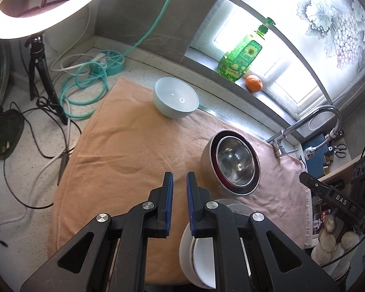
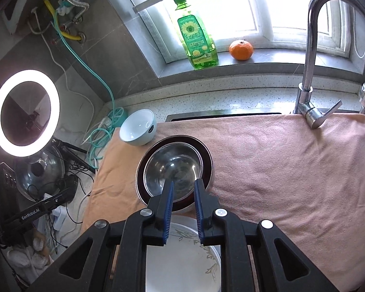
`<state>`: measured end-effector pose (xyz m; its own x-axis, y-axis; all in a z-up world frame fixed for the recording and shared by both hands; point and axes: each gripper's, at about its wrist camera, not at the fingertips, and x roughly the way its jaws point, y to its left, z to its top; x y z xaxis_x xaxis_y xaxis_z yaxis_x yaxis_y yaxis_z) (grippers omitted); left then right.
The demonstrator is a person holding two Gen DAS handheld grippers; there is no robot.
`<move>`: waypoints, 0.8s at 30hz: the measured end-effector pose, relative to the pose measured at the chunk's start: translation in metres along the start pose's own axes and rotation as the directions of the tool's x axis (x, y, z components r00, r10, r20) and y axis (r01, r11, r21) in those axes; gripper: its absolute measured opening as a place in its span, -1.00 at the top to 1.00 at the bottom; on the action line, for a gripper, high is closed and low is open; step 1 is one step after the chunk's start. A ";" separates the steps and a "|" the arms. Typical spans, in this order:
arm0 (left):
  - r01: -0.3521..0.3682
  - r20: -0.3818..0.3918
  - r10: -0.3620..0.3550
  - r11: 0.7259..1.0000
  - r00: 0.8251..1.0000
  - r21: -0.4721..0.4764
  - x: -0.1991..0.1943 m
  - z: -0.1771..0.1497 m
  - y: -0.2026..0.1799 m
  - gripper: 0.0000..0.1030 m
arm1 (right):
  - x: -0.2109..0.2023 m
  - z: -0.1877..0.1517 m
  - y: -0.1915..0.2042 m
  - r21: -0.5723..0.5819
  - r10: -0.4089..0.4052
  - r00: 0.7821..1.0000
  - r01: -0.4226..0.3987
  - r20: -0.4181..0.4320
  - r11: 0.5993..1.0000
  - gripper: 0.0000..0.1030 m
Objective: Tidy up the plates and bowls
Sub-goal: 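Move both grippers to the rim of the white ceramic bowl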
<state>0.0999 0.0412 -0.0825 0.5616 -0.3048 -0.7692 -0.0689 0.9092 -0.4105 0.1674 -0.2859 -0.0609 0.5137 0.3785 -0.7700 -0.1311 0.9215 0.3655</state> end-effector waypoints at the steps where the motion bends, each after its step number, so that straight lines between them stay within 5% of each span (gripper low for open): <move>1: 0.001 0.003 -0.001 1.000 1.000 -0.004 -0.004 0.000 0.005 0.82 | -0.003 -0.001 0.001 0.008 0.001 1.000 -0.001 0.008 1.000 0.69; 11: -0.014 0.041 0.016 0.998 0.999 -0.055 -0.031 -0.003 0.028 0.82 | -0.027 -0.008 0.013 0.045 0.027 0.998 -0.029 0.050 0.999 0.68; 24: -0.044 0.082 0.052 0.995 0.995 -0.088 -0.049 -0.011 0.002 0.82 | -0.043 0.001 0.018 -0.011 0.131 0.990 -0.131 0.042 0.991 0.67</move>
<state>0.0631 0.0553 -0.0511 0.6226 -0.2334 -0.7469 -0.1660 0.8934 -0.4176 0.1433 -0.2855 -0.0207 0.5275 0.4922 -0.6925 -0.2068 0.8650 0.4573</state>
